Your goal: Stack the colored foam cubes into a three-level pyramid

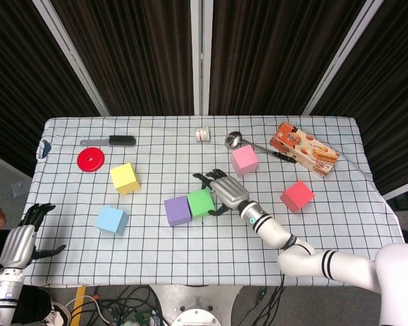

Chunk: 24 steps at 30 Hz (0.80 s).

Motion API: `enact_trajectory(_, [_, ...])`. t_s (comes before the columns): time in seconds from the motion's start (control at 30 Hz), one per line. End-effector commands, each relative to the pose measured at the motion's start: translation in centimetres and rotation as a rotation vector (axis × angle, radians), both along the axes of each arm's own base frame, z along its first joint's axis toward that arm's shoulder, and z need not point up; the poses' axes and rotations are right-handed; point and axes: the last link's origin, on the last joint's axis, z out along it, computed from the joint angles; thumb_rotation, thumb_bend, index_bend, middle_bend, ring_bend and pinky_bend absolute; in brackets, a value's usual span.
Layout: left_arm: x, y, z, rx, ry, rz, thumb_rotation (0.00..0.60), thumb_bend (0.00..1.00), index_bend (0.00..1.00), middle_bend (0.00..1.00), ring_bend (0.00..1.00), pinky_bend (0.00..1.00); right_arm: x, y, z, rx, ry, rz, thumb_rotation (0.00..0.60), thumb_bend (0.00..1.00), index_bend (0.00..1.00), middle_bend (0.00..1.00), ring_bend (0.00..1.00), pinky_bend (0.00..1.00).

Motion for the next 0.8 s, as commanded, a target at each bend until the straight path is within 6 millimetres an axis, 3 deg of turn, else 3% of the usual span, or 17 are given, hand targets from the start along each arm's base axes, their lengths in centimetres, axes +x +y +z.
enact_trajectory(0.03, [-0.01,0.01,0.00,0.000,0.000,0.000,0.600,0.03,0.16,0.10,0.01,0.22,-0.03,0.06,0.04,-0.005,0.000,-0.002,0.600,0.21,0.00,0.54,0.10,0.00])
enact_trajectory(0.8, [-0.09,0.03,-0.16,-0.017,-0.002,0.003,0.600,0.03,0.16,0.10,0.01,0.22,0.19,0.87,-0.30,-0.009,0.010,-0.017,0.600,0.21,0.00,0.54,0.10,0.00])
